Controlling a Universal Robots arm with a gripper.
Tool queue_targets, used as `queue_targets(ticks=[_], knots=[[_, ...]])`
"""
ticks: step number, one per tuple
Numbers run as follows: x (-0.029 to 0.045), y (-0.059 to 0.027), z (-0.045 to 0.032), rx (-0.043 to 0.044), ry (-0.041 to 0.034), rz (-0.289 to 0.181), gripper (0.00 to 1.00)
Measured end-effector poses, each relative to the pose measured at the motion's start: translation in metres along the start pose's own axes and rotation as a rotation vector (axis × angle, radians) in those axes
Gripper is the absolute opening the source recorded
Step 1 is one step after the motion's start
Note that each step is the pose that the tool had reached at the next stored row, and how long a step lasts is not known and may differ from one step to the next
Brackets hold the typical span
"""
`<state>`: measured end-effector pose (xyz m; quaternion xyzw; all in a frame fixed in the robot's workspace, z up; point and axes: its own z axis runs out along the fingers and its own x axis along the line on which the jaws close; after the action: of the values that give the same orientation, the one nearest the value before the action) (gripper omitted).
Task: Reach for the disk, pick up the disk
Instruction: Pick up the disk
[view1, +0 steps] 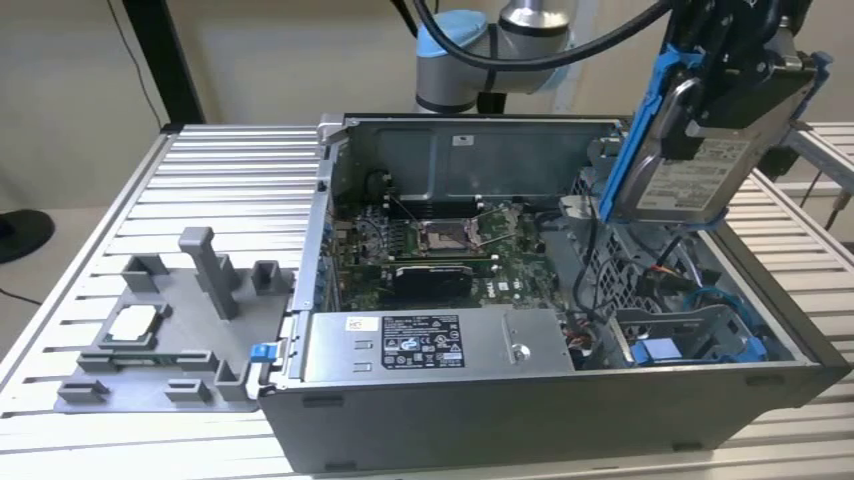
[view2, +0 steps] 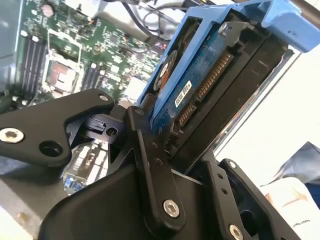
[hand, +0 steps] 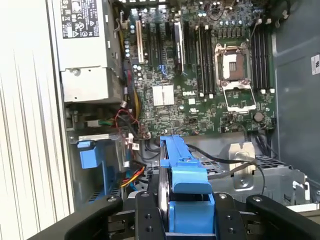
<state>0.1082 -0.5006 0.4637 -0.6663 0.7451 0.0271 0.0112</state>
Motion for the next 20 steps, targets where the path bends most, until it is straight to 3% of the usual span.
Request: queue_targets(ticks=[16,20], knots=[[0.0660,-0.0087,-0.0031,-0.0012,-0.0001,0.000,0.00],[0.0769,-0.0100,-0.0033,-0.0015,0.0000,0.000,0.00]])
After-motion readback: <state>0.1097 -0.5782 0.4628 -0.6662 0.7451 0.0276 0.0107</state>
